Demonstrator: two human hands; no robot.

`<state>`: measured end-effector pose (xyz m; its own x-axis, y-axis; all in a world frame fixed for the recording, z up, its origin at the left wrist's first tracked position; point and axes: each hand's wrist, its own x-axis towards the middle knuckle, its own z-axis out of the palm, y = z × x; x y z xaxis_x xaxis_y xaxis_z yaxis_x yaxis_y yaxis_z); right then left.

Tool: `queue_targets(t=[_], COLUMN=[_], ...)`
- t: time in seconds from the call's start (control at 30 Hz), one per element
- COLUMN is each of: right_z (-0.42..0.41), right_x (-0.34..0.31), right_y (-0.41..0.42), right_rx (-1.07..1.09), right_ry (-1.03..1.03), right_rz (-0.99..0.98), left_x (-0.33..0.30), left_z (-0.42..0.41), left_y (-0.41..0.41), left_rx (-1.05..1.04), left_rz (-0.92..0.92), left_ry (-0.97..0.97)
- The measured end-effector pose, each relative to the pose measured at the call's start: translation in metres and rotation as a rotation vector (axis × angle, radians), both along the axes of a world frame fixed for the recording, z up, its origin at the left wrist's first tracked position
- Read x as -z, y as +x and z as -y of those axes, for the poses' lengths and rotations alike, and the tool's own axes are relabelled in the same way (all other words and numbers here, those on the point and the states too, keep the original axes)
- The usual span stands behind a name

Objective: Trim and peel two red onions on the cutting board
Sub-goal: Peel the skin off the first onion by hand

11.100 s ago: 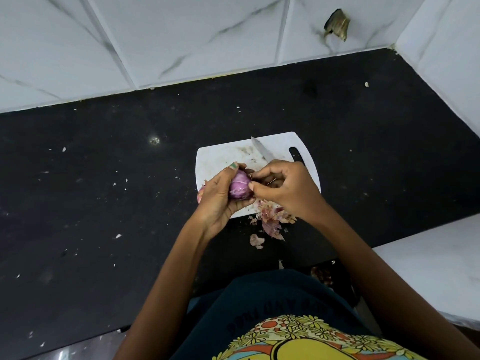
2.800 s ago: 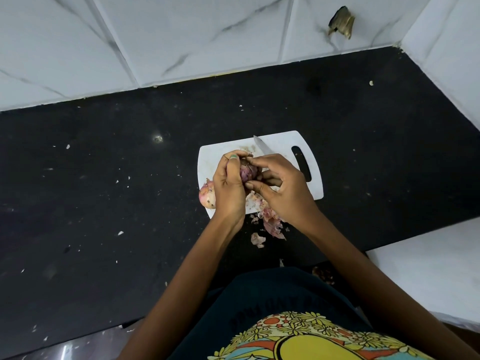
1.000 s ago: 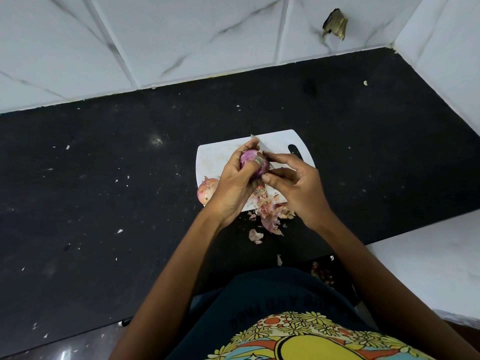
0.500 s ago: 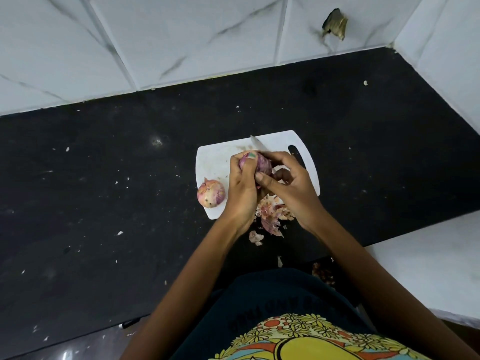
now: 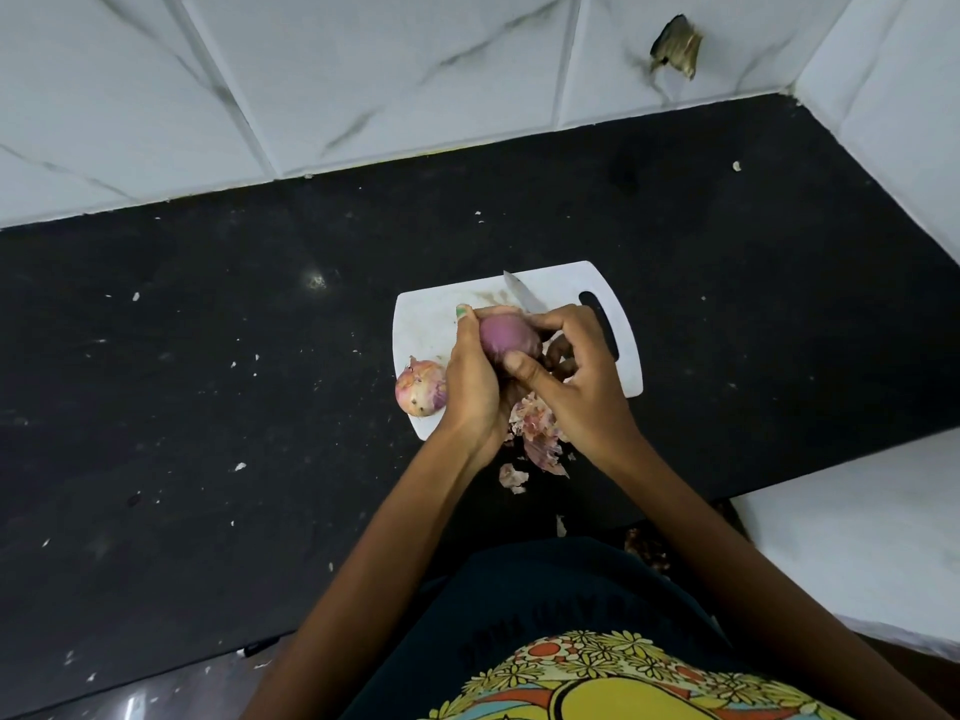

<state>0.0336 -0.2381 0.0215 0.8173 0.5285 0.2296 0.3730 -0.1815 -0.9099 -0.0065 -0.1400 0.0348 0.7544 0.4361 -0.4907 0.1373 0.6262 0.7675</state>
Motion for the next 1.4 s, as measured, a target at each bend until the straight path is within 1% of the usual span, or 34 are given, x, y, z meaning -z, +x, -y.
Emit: queue_targets(t=[0.1, 0.17, 0.23, 0.43, 0.5, 0.63, 0.7, 0.8, 0.87, 0.93, 1.03, 1.1, 1.17, 1.37, 1.4], right_z=[-0.002, -0.005, -0.006, -0.016, -0.018, -0.015, -0.012, -0.006, -0.002, -0.002, 0.000, 0.003, 0.007, 0.002, -0.001], right_x=[-0.001, 0.000, 0.003, 0.003, 0.002, -0.006, -0.008, -0.009, -0.009, -0.007, -0.004, 0.000, -0.001, -0.012, -0.014], right_y=[0.000, 0.001, 0.003, 0.008, 0.012, 0.018, 0.022, 0.025, 0.027, 0.028, 0.030, 0.032, 0.030, 0.011, 0.007], right_rx=[0.015, 0.026, 0.042, 0.099, 0.080, -0.011, -0.016, 0.056, 0.122, 0.166, 0.199, 0.142, 0.047, -0.092, -0.099], right_ry=[0.039, 0.076, 0.082, 0.016, 0.006, -0.007, -0.019, 0.031, 0.066, 0.058, -0.026, -0.109, -0.177, -0.126, -0.126], right_rz=[-0.049, -0.087, -0.084, -0.057, -0.084, -0.280, -0.318, -0.343, -0.343, -0.307, -0.173, -0.132, -0.202, -0.415, -0.417], left_x=[-0.003, -0.007, -0.008, 0.003, 0.006, 0.012, 0.015, 0.017, 0.019, 0.020, 0.020, 0.017, 0.017, 0.016, 0.017], left_z=[0.005, 0.008, 0.009, 0.010, 0.013, 0.008, 0.004, 0.002, 0.000, -0.002, 0.002, 0.001, -0.004, -0.008, -0.007], left_y=[-0.001, -0.001, -0.001, -0.004, -0.005, -0.007, -0.007, -0.009, -0.008, -0.008, -0.009, -0.010, -0.010, -0.008, -0.008], left_rx=[0.098, 0.117, 0.110, 0.146, 0.141, 0.157, 0.172, 0.183, 0.178, 0.182, 0.224, 0.211, 0.184, 0.143, 0.132], left_rz=[0.010, 0.039, 0.061, 0.086, 0.073, 0.018, -0.002, 0.005, -0.019, -0.056, -0.115, -0.143, -0.149, -0.150, -0.158], left_ry=[0.119, 0.158, 0.190, 0.268, 0.288, 0.238, 0.195, 0.148, 0.135, 0.121, 0.115, 0.095, 0.086, 0.199, 0.214])
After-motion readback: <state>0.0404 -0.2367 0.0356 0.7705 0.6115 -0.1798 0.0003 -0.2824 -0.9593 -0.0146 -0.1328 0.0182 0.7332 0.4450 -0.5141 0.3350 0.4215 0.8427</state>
